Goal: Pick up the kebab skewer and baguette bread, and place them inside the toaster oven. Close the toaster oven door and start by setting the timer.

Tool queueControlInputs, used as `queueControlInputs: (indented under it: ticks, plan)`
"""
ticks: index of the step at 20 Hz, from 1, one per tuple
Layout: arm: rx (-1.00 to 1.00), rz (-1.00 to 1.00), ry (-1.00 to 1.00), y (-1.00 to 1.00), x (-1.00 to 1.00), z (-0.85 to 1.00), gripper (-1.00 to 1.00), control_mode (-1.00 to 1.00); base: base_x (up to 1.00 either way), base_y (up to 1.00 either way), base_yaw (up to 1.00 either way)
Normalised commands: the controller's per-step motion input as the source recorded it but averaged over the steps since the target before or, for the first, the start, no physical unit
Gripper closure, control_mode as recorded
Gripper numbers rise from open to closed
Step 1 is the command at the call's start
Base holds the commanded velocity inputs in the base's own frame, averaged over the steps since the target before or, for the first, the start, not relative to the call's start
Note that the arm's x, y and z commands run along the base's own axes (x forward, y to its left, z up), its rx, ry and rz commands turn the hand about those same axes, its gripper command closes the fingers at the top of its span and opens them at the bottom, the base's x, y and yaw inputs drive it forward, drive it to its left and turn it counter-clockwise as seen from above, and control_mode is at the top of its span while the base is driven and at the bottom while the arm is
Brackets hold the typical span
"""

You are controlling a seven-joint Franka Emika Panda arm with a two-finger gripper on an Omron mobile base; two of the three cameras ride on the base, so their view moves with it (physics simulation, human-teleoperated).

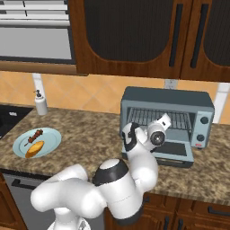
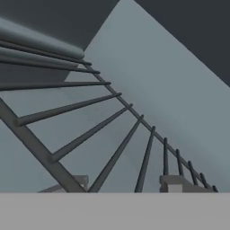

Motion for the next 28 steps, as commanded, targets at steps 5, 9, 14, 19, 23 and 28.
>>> queueControlInputs:
  ticks: [5, 9, 14, 19, 23, 28]
  plan:
    - [0.03, 0.0, 0.02, -0.1, 0.01, 0.03, 1.0, -1.0, 0.0, 0.0, 0.0]
    - [0.07, 0.04, 0.07, -0.09, -0.12, 0.12, 1.0, -1.0, 0.0, 0.0, 0.0]
    - [0.06, 0.07, 0.08, -0.16, -0.33, 0.07, 1.0, -1.0, 0.0, 0.0, 0.0]
    - [0.03, 0.05, 0.01, -0.16, -0.56, 0.01, 1.0, -1.0, 0.0, 0.0, 0.0]
    - [0.02, 0.03, 0.0, -0.18, -0.53, 0.0, 1.0, -1.0, 0.0, 0.0, 0.0]
    - [0.0, 0.04, 0.0, -0.22, -0.55, 0.0, 1.0, -1.0, 0.0, 0.0, 0.0]
